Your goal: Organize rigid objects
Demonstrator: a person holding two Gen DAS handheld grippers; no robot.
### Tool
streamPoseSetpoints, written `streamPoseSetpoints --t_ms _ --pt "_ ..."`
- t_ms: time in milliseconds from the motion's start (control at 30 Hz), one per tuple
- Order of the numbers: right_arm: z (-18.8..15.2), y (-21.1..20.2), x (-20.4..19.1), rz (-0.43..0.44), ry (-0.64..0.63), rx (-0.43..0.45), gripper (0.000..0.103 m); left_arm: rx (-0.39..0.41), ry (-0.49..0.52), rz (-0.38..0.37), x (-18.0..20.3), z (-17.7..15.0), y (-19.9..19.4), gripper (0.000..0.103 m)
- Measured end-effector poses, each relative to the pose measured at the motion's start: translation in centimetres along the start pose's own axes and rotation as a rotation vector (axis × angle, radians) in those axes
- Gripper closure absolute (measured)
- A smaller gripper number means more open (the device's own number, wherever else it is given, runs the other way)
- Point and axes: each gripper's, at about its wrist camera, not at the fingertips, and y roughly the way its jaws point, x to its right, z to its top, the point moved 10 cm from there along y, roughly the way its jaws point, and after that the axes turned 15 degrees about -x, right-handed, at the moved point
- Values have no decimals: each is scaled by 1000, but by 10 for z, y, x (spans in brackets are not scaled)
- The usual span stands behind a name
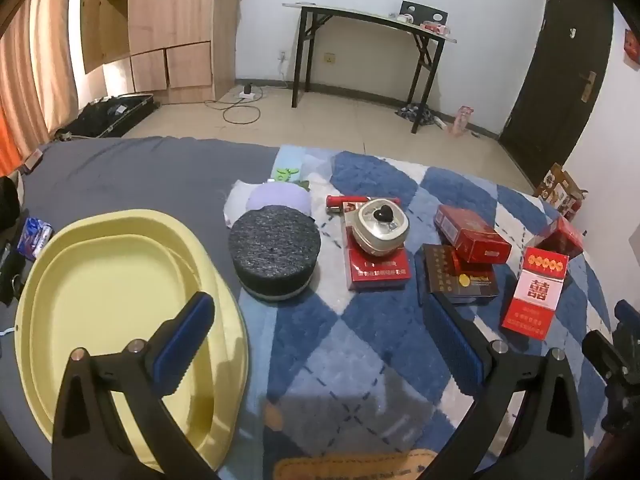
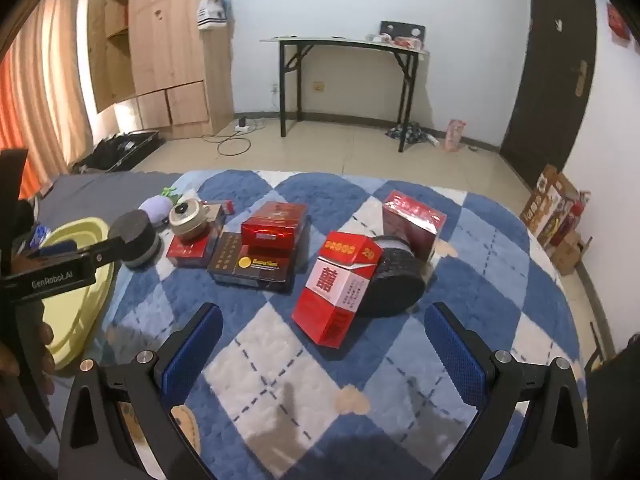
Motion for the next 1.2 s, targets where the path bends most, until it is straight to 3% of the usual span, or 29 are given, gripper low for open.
streamPoseSetpoints --t_ms 167,233,333,567,1200 --pt "-7 2 -8 -5 -40 -23 0 3 15 -16 1 2 -2 0" --pt "-6 13 3 38 16 -59 0 -12 11 -43 1 4 3 0" --pt "-7 20 4 36 33 -66 0 7 28 -59 4 3 3 0" --pt "-9 25 4 64 38 -76 0 -19 52 13 3 -5 13 0" --pt "-9 25 8 62 53 -74 0 -24 49 12 0 -6 16 0"
